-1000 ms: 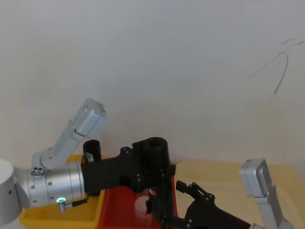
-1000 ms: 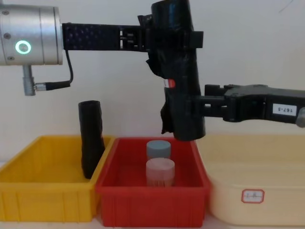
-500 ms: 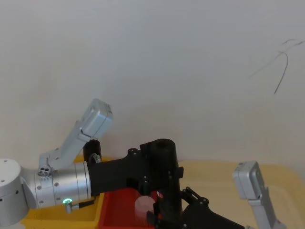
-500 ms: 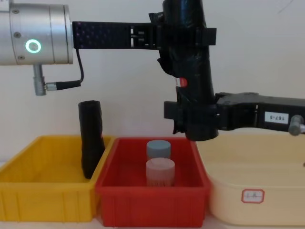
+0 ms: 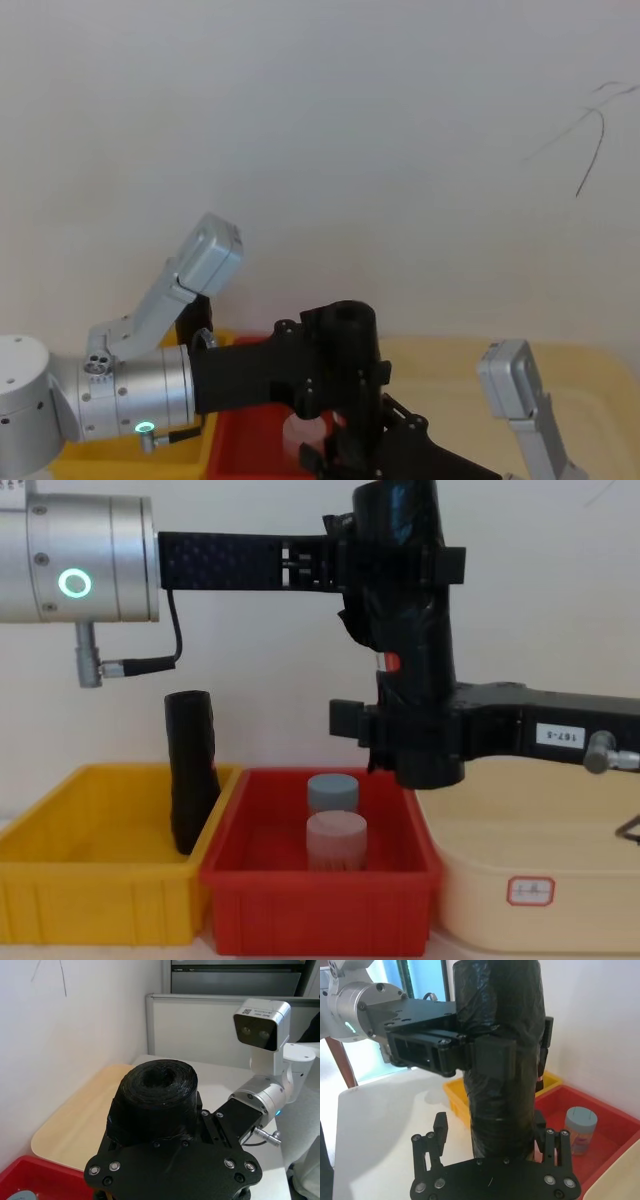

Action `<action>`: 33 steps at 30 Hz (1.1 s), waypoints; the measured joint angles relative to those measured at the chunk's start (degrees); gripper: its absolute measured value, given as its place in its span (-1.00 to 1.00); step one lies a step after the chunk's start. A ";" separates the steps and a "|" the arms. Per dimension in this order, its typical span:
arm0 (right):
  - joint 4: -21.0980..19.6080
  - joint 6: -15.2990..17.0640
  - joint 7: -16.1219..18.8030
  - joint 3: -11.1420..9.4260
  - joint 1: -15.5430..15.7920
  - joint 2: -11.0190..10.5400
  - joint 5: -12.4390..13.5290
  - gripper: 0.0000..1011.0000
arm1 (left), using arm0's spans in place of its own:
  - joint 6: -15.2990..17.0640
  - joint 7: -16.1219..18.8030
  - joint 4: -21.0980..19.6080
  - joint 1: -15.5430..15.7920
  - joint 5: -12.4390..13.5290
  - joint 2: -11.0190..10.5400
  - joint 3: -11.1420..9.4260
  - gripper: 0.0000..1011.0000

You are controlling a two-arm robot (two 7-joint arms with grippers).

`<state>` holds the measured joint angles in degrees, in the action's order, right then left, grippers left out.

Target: Pick up the garbage bag with the one hand and transfer it to the other hand.

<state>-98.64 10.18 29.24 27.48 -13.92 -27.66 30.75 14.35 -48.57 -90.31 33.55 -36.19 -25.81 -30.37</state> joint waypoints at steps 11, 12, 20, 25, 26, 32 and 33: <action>0.62 -0.49 -0.32 0.45 -0.46 0.21 0.08 0.66 | 0.58 -0.55 -0.11 0.19 -0.45 -0.56 -0.79 0.03; 0.65 -0.51 -0.33 0.47 -0.49 0.21 0.08 0.62 | 0.61 -0.58 -0.12 0.19 -0.46 -0.58 -0.83 0.03; 0.82 -0.61 -0.42 0.60 -0.61 0.26 0.12 0.13 | 0.77 -0.73 -0.17 0.24 -0.60 -0.75 -1.07 0.03; 0.85 -0.66 -0.48 0.66 -0.64 0.23 0.19 0.03 | 0.82 -0.80 -0.20 0.27 -0.66 -0.81 -1.15 0.03; 0.85 -0.72 -0.51 0.67 -0.64 0.21 0.24 0.03 | 0.82 -0.80 -0.20 0.27 -0.66 -0.81 -1.15 0.03; 0.68 -1.15 -0.79 0.63 -0.47 0.02 0.39 0.03 | 0.89 -0.88 -0.22 0.30 -0.71 -0.83 -1.24 0.37; 0.59 -1.30 -0.96 0.59 -0.37 -0.04 0.41 0.03 | 0.89 -0.89 -0.22 0.31 -0.72 -0.84 -1.25 0.44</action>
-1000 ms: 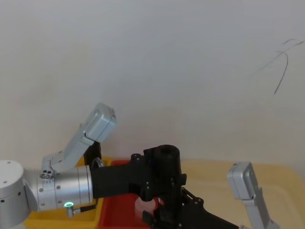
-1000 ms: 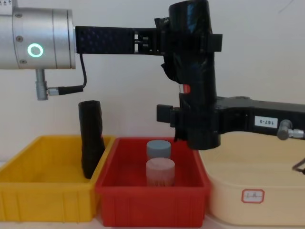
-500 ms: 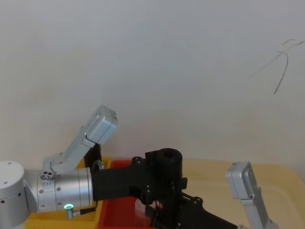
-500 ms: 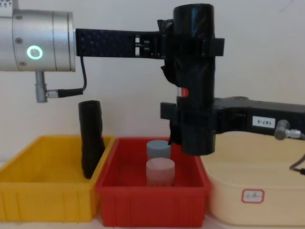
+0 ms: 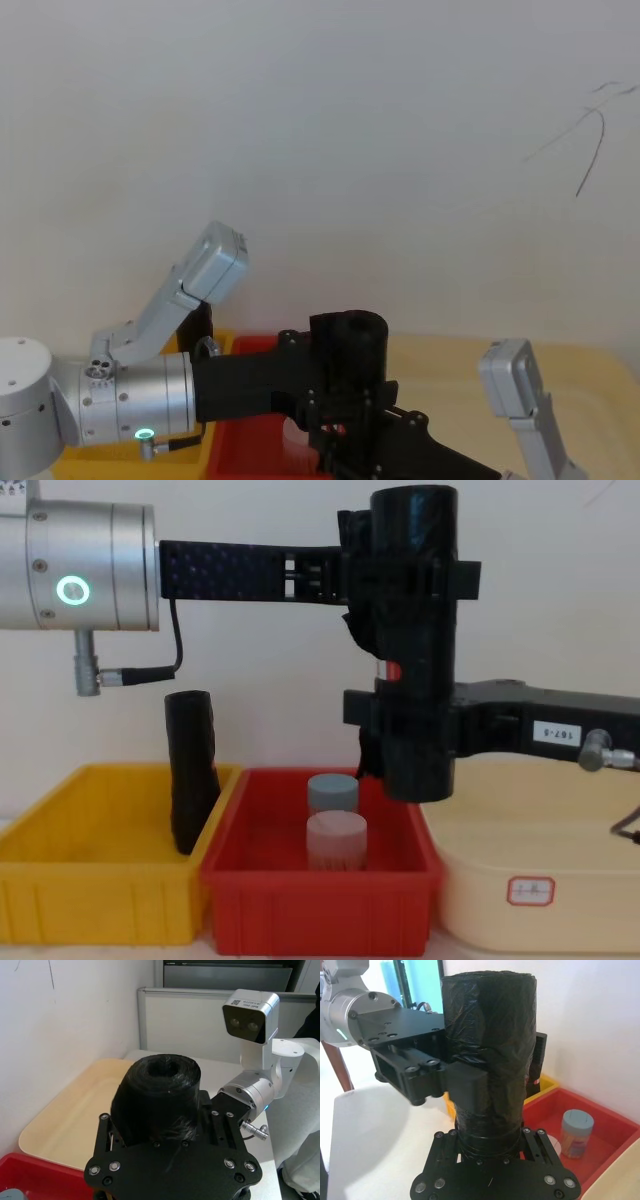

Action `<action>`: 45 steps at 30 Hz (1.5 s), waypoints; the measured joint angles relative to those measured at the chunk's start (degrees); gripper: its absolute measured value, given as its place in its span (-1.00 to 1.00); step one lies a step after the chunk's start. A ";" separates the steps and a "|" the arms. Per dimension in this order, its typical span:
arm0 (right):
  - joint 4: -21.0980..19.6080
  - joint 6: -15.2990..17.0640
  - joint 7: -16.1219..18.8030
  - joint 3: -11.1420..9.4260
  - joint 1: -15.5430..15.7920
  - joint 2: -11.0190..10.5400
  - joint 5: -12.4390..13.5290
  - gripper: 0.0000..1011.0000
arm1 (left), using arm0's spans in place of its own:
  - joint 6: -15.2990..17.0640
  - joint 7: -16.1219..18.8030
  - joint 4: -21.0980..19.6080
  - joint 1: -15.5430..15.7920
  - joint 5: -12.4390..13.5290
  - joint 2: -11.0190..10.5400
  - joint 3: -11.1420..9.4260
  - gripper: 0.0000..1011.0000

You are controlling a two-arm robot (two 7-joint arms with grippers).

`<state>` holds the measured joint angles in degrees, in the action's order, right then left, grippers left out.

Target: Pick up the garbage bag with the one hand and transfer it to the other hand.

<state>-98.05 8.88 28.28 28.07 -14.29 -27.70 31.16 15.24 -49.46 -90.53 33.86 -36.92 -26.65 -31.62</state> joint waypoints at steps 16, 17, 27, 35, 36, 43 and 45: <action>-1.17 -0.91 -2.56 -1.56 0.71 -0.88 0.01 0.03 | 0.00 0.07 0.07 -0.30 -1.19 -0.61 0.65 0.98; -1.20 -0.91 -2.72 -1.68 0.73 -0.93 0.01 0.03 | -0.01 0.15 0.08 -0.41 -1.41 -0.73 0.86 0.98; -1.43 -0.43 -4.86 -3.35 0.87 -1.21 -0.49 0.03 | 0.39 1.20 0.47 -1.42 -4.13 -1.35 2.72 0.98; -0.55 0.49 -6.96 -4.51 0.30 -0.81 -1.47 0.03 | 0.95 2.07 1.25 -2.31 -6.72 -1.59 4.41 0.98; -0.44 0.56 -7.18 -4.63 0.24 -0.77 -1.54 0.03 | 0.95 2.20 1.44 -2.48 -7.15 -1.63 4.71 0.98; 0.77 0.99 -8.86 -5.84 -0.23 -0.19 -2.13 0.03 | 0.67 3.26 2.40 -3.31 -8.42 -1.83 5.83 0.98; 1.20 1.11 -9.42 -6.29 -0.33 0.04 -2.25 0.03 | 0.34 4.03 2.72 -3.57 -8.49 -1.88 6.10 0.98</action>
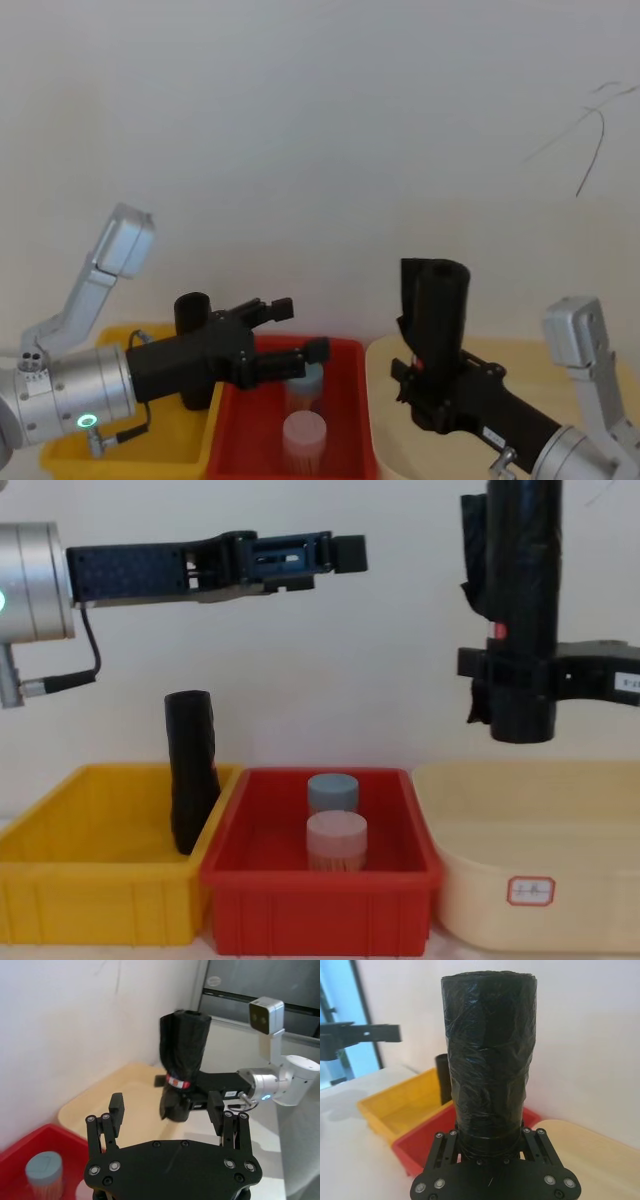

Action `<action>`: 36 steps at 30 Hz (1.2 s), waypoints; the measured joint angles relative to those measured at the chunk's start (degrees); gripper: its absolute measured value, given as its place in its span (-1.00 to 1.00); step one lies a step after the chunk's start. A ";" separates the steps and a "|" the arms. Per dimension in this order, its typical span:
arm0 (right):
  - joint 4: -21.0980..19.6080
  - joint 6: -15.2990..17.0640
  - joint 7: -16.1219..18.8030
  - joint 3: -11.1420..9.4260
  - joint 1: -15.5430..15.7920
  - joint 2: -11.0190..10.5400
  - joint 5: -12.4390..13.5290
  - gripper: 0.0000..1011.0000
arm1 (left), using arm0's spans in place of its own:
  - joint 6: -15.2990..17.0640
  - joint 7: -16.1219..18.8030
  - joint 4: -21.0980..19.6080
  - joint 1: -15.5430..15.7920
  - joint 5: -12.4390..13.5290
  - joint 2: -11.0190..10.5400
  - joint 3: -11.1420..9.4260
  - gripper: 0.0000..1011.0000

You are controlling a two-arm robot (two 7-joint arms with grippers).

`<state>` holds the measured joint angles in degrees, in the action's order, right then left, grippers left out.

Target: Pick up the garbage bag with the one hand and transfer it to the other hand.

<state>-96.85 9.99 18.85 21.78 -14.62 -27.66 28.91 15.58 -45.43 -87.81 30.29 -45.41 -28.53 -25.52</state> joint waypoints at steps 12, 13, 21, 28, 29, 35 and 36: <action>3.08 0.13 -2.83 -2.59 -0.69 1.52 -0.31 0.03 | -1.83 6.34 1.53 -0.89 1.79 0.32 0.48 0.98; 3.29 0.11 -2.92 -2.72 -0.75 1.60 -0.31 0.03 | -2.06 7.32 1.69 -0.96 2.21 0.46 0.48 0.98; 5.59 -0.35 -3.32 -4.06 -1.14 2.60 -0.02 0.03 | -3.12 13.39 2.72 -1.12 5.07 1.42 0.06 0.98; 7.73 -1.05 -2.91 -5.27 -1.24 3.50 0.99 0.03 | -3.57 19.41 4.11 -0.96 8.55 2.82 -0.71 0.98; 7.98 -1.14 -2.82 -5.38 -1.24 3.59 1.10 0.03 | -3.61 20.02 4.31 -0.90 8.94 3.02 -0.83 0.98; 9.26 -1.59 -2.14 -5.98 -1.24 4.08 1.71 0.11 | -3.75 24.14 6.08 -0.35 11.72 4.48 -1.70 0.98; 9.37 -1.65 -2.08 -6.04 -1.24 4.12 1.77 0.18 | -3.78 24.50 6.24 -0.30 11.98 4.64 -1.79 0.98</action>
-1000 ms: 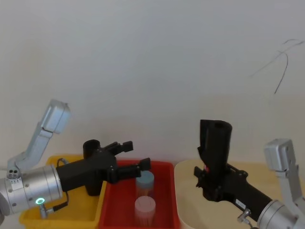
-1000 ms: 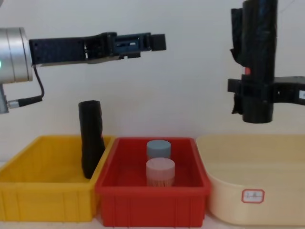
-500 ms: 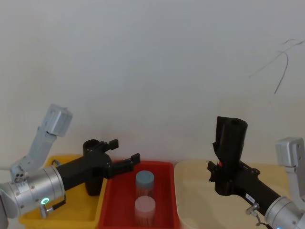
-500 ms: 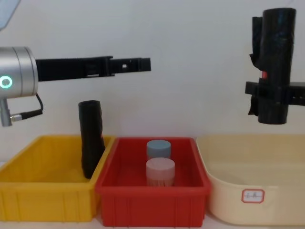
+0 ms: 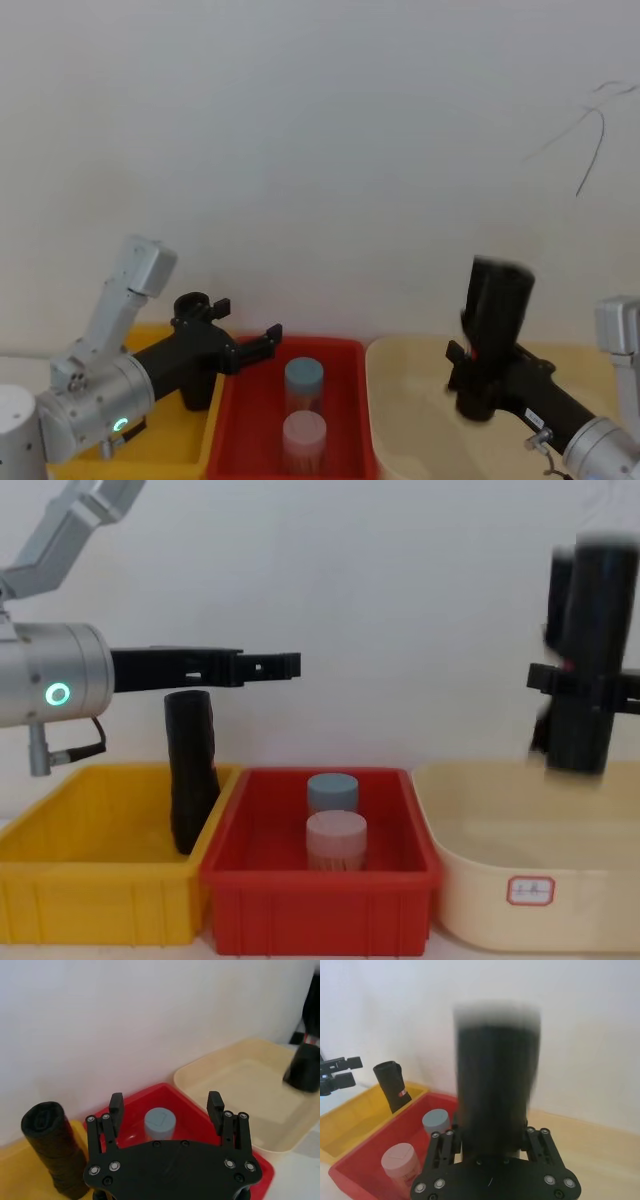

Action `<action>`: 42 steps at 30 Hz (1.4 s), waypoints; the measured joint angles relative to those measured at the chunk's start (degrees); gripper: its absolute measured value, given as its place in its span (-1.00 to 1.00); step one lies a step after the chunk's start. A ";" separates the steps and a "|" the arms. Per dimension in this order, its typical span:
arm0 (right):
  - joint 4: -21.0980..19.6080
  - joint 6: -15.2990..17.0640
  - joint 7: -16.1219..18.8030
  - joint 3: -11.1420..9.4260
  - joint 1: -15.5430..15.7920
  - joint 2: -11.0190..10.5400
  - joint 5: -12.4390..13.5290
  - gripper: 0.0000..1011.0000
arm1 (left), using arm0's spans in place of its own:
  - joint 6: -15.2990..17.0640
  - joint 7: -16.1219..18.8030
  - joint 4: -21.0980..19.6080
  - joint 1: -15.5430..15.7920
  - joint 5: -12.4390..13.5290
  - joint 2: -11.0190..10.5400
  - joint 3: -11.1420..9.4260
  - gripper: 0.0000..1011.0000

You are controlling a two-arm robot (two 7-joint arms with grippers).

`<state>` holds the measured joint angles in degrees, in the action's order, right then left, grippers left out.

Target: Pick up the garbage bag with the one hand and transfer it to the other hand.

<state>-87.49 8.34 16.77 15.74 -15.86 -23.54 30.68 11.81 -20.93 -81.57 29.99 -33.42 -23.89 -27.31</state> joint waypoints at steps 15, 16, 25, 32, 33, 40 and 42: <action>1.31 -0.48 0.63 -0.60 0.03 0.51 0.61 0.96 | -0.18 4.32 1.85 0.57 2.96 1.54 -0.90 0.98; 1.34 -0.49 0.65 -0.61 0.03 0.53 0.62 0.98 | -0.18 4.42 1.90 0.59 3.03 1.58 -0.92 0.98; 1.60 -0.55 0.79 -0.73 0.03 0.62 0.76 0.98 | -0.24 5.28 2.24 0.71 3.62 1.90 -1.09 0.98; 1.65 -0.57 0.95 -0.72 0.02 0.59 0.78 0.98 | -0.24 5.64 2.39 0.74 3.87 2.03 -1.15 0.98; 1.65 -0.57 0.95 -0.72 0.02 0.59 0.78 0.98 | -0.24 5.67 2.40 0.75 3.89 2.04 -1.16 0.98; 1.07 0.04 2.67 0.43 -0.51 -0.40 0.65 0.98 | -0.24 5.84 2.48 0.78 4.00 2.09 -1.20 0.98; 0.88 0.43 3.50 1.06 -0.83 -0.84 0.41 0.98 | -0.24 5.87 2.49 0.79 4.03 2.10 -1.21 0.98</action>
<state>-86.61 8.77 20.27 16.81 -16.69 -24.38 31.08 11.56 -15.06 -79.08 30.78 -29.40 -21.80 -28.52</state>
